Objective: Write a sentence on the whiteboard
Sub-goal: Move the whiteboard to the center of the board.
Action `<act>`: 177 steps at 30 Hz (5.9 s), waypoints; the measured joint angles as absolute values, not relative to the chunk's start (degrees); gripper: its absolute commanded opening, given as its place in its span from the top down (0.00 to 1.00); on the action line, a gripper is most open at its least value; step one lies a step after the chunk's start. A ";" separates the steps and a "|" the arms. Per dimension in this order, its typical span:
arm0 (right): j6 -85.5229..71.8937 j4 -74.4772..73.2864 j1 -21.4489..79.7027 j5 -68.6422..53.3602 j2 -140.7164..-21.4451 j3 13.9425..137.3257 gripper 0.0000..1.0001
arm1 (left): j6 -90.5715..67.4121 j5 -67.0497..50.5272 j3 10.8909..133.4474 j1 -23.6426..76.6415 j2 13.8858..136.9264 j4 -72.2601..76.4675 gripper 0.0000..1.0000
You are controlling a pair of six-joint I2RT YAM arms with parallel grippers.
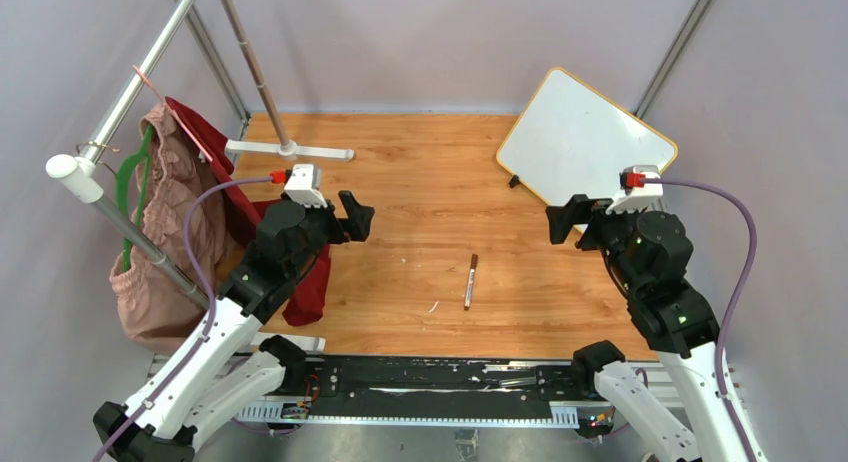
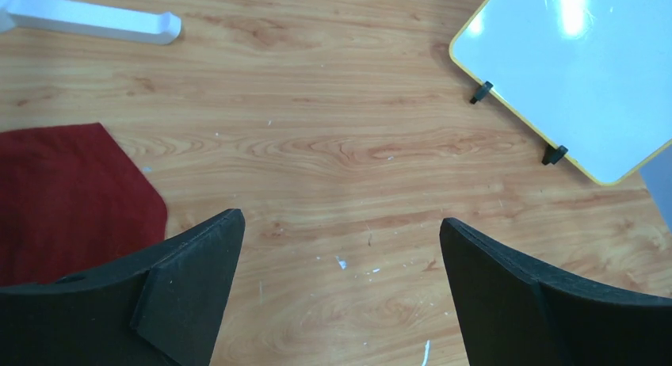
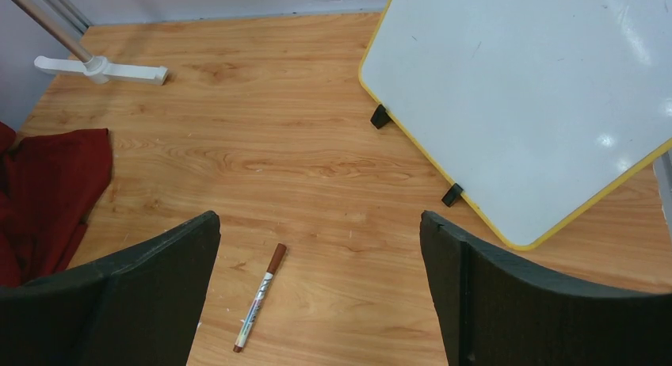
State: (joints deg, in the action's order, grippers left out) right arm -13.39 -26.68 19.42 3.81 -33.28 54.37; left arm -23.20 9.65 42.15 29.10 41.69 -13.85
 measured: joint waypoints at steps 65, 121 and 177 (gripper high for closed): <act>-53.78 -24.05 24.69 40.60 -81.93 47.59 0.34 | -21.98 -1.85 38.54 29.76 37.10 -10.55 0.00; -46.78 -13.69 13.50 38.68 -103.04 59.00 0.77 | -23.62 -1.04 38.11 29.76 37.60 -10.31 0.00; -17.39 4.14 34.54 24.12 -90.43 41.91 1.00 | -24.47 -2.26 37.50 29.76 39.00 -9.89 0.00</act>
